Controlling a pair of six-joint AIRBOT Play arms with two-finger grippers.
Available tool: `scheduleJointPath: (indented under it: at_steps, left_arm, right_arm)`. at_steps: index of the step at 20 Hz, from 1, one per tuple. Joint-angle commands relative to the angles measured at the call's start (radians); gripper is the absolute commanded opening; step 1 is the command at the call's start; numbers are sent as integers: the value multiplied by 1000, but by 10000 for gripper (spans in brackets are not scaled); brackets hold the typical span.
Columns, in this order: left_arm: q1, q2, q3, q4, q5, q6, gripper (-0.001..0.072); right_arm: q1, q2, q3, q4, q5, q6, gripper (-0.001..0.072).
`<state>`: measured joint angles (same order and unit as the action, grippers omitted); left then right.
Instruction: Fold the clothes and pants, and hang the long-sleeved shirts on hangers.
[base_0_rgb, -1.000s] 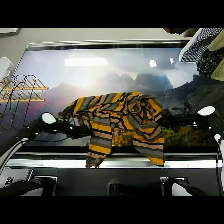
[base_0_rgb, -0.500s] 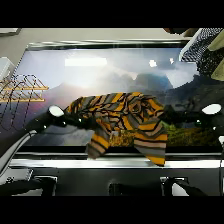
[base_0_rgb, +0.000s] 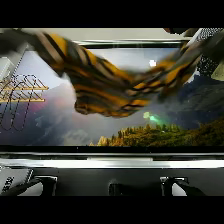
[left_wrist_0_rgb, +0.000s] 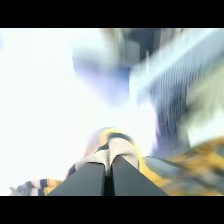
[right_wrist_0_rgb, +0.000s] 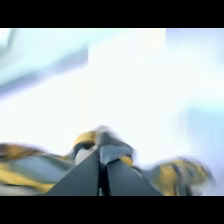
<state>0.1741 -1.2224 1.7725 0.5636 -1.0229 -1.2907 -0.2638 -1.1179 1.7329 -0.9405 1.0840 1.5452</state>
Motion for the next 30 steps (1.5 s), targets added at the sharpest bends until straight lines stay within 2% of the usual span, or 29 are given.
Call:
scheduleJointPath:
  at_steps: [1, 3, 6, 9, 11, 15, 18, 21, 24, 27, 30]
  left_arm:
    - [191, 109, 256, 1, -1, -72, 15]
    - [282, 194, 267, 8, 10, -99, 15]
    - [384, 298, 267, 98, 10, -154, 15]
    - [417, 341, 264, 153, 8, -180, 15]
    - [416, 333, 245, 151, -40, -180, 16]
    - [346, 267, 72, 152, -219, -179, 16]
    - [210, 174, -156, 177, -226, -172, 16]
    - [71, 26, -373, 306, -116, -174, 16]
    - [-27, -150, -483, 323, 63, -176, 16]
    - [-98, -312, -482, 322, 198, -176, 16]
    - [-136, -385, -480, 301, 284, -176, 16]
  right_arm:
    - [0, 56, 299, -137, 5, 43, 30]
    - [0, 119, 338, -210, -9, 72, 30]
    - [0, 227, 338, -265, -50, 75, 30]
    - [0, 283, 338, -284, -99, 128, 30]
    - [1, 272, 330, -276, -81, 193, 30]
    - [1, 94, 285, -183, 82, 258, 30]
    - [2, -149, 256, -45, 228, 273, 31]
    - [35, -410, 225, -44, 316, 269, 31]
    - [114, -645, 212, -53, 287, 270, 31]
    - [188, -809, 212, -55, 132, 275, 30]
    - [234, -871, 212, -55, -54, 294, 31]
